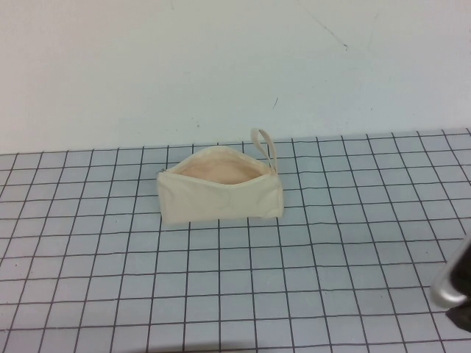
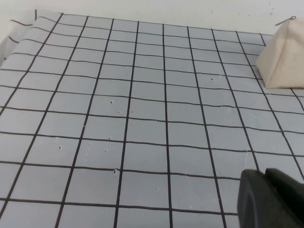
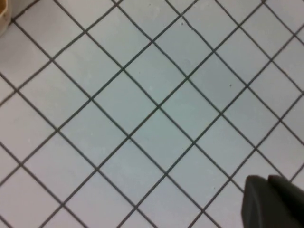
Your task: Put eraser into pencil case
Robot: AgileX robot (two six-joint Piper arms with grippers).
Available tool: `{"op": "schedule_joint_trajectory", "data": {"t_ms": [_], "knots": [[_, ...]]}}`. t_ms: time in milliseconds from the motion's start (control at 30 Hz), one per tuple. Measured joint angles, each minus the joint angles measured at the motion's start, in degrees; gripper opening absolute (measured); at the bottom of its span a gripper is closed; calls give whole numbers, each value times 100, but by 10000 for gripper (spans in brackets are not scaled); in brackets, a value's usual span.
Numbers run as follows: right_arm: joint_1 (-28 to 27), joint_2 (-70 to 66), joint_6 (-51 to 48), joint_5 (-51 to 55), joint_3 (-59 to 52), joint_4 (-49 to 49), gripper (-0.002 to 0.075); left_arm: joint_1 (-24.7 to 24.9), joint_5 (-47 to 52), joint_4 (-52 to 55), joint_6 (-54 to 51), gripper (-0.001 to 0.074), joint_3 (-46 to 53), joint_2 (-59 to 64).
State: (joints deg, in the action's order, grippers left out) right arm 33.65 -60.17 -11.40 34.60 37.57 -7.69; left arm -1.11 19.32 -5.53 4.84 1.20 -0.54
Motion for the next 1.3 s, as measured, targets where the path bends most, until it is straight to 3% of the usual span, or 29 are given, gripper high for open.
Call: {"op": "schedule_joint_trajectory", "data": {"t_ms": [167, 433, 633, 833, 967, 1300], "knots": [[-609, 991, -14, -442, -380, 327, 0, 0, 0, 0, 0, -1, 0, 0], [-2350, 2881, -61, -2967, -1629, 422, 0, 0, 0, 0, 0, -1, 0, 0], [-3129, 4293, -61, -3300, -2467, 422, 0, 0, 0, 0, 0, -1, 0, 0], [-3421, 5798, -61, -3333, -3376, 422, 0, 0, 0, 0, 0, -1, 0, 0], [-3435, 6060, -61, -3293, -3851, 422, 0, 0, 0, 0, 0, -1, 0, 0], [-3592, 6063, -61, -1559, -3912, 457, 0, 0, 0, 0, 0, -1, 0, 0]]}}
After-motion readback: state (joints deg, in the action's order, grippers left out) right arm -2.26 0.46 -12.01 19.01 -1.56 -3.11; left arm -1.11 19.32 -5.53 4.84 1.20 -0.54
